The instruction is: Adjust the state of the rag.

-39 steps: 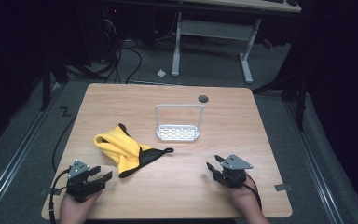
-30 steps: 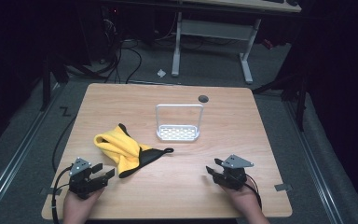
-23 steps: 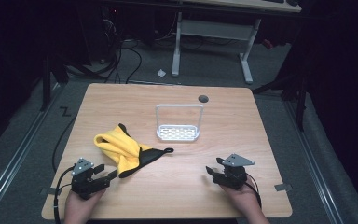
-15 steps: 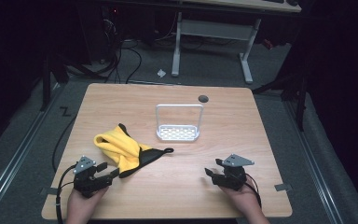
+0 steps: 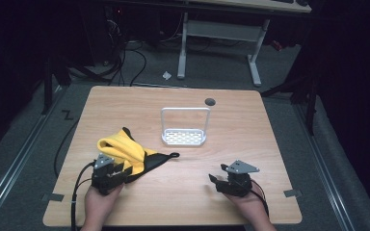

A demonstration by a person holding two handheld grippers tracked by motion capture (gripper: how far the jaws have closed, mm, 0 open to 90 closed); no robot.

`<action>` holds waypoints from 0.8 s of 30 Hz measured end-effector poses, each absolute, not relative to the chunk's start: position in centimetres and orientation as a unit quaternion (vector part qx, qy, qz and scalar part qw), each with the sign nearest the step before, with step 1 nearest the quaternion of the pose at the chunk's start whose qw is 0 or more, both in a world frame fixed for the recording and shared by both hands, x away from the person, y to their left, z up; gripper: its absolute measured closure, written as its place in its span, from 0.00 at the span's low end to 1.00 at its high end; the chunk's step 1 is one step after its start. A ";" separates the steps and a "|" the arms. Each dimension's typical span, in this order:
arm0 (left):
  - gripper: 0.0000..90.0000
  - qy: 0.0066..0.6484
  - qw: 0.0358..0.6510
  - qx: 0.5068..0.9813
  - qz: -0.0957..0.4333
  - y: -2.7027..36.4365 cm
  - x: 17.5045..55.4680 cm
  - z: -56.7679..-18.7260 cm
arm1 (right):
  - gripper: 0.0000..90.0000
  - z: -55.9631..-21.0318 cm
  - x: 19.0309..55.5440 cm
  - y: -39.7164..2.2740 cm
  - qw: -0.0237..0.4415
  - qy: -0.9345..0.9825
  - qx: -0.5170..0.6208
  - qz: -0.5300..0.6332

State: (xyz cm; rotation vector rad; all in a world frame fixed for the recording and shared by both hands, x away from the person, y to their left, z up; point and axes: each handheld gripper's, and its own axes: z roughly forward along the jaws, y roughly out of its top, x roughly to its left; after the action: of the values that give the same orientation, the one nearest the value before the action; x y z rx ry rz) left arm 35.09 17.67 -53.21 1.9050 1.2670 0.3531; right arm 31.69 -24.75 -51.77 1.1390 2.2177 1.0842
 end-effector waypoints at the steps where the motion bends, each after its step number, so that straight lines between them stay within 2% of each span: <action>1: 0.83 0.501 0.402 0.754 0.140 17.7 35.1 -53.2 | 0.44 -51.8 31.6 -24.7 0.213 0.800 0.405 0.388; 2: 0.88 0.496 0.395 0.757 0.154 17.6 34.9 -53.3 | 0.46 -51.8 31.5 -24.6 0.214 0.802 0.402 0.386; 4: 0.92 0.493 0.392 0.761 0.153 17.5 34.8 -53.3 | 0.52 -51.7 31.4 -24.6 0.217 0.806 0.394 0.385; 10: 0.94 0.467 0.389 0.780 0.152 16.0 33.8 -53.3 | 0.61 -51.6 31.4 -24.3 0.208 0.809 0.389 0.389; 14: 0.94 0.442 0.389 0.795 0.145 14.5 32.8 -53.2 | 0.63 -51.6 31.3 -24.1 0.205 0.809 0.385 0.394; 24: 0.93 0.383 0.405 0.826 0.088 9.4 29.9 -53.1 | 0.63 -51.6 31.1 -22.7 0.184 0.817 0.372 0.401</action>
State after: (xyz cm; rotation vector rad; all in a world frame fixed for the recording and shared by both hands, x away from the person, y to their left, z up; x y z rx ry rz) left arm 29.91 9.41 -53.12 2.0843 0.9669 0.2210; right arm 31.06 -22.74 -51.57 1.0481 2.3028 1.1316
